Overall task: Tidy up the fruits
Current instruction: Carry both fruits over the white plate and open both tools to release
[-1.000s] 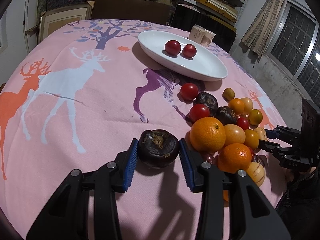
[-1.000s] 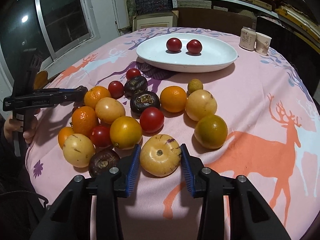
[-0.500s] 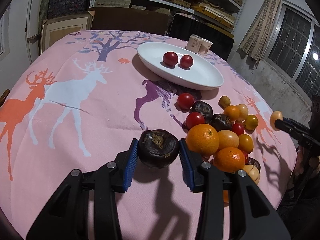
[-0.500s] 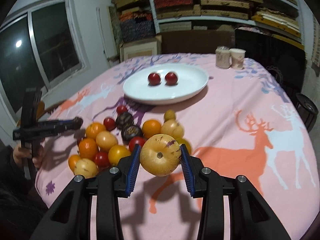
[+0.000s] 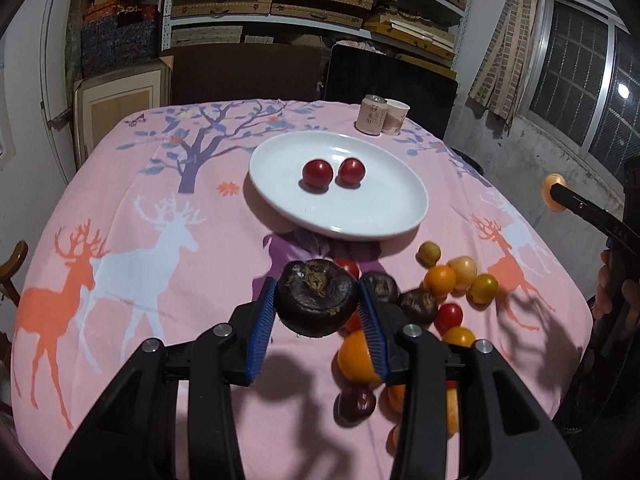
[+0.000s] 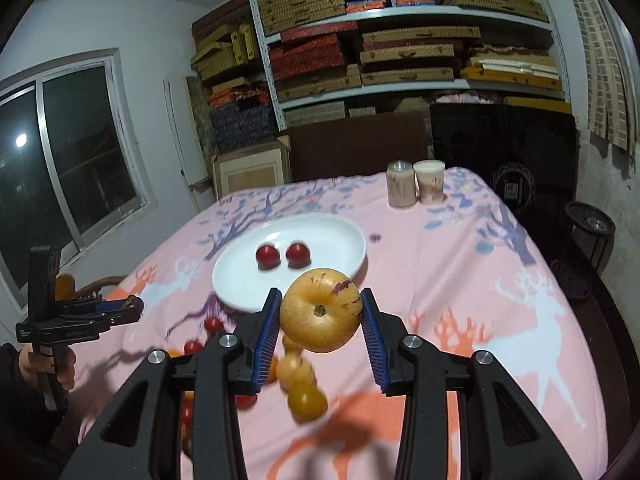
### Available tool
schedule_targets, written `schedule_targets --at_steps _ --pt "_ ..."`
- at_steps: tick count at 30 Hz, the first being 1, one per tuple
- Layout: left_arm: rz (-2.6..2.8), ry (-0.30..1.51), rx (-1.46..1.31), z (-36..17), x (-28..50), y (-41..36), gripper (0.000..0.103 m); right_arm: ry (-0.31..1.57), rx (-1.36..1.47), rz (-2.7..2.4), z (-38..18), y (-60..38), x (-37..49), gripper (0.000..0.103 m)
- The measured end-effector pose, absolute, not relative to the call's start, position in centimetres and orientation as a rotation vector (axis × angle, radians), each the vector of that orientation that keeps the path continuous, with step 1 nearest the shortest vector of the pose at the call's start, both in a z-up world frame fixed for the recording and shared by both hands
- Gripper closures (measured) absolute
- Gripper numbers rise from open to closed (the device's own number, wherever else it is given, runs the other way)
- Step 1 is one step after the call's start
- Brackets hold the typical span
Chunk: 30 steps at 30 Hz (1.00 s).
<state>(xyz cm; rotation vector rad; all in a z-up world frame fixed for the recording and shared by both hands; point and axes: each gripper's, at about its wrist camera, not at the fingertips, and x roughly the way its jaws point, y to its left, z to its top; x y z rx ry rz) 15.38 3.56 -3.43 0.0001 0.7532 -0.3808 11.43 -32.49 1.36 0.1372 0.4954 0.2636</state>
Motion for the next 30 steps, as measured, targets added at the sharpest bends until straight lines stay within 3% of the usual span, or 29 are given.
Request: schedule_targets --at_steps 6,16,17,18,19,23,26,30 --pt "-0.362 0.778 0.003 -1.9 23.9 0.8 0.063 0.515 0.068 0.276 3.1 -29.7 18.6 0.063" --pt "-0.288 0.904 -0.012 -7.6 34.1 -1.1 0.061 0.71 -0.029 0.282 -4.0 -24.1 30.7 0.063" --pt "-0.278 0.907 -0.021 -7.8 34.5 -1.0 0.052 0.713 -0.054 0.284 -4.3 -23.7 31.3 0.056" --pt "-0.273 0.906 -0.037 -7.8 34.8 -0.8 0.048 0.697 -0.089 0.261 -4.4 -23.3 31.7 0.044" --pt "-0.277 0.901 -0.056 -7.6 34.8 -0.5 0.048 0.675 -0.109 0.239 -4.3 -23.1 31.4 0.04" --pt "-0.303 0.86 -0.059 -6.4 32.4 -0.1 0.045 0.653 -0.052 0.238 -3.1 -24.4 29.4 0.039" --pt "-0.328 0.819 -0.019 -5.3 28.4 -0.2 0.033 0.664 -0.002 0.246 -2.4 -25.8 26.0 0.035" --pt "-0.382 0.779 0.045 -4.7 22.0 -0.3 0.021 0.665 0.075 0.256 -2.7 -27.8 19.3 0.017"
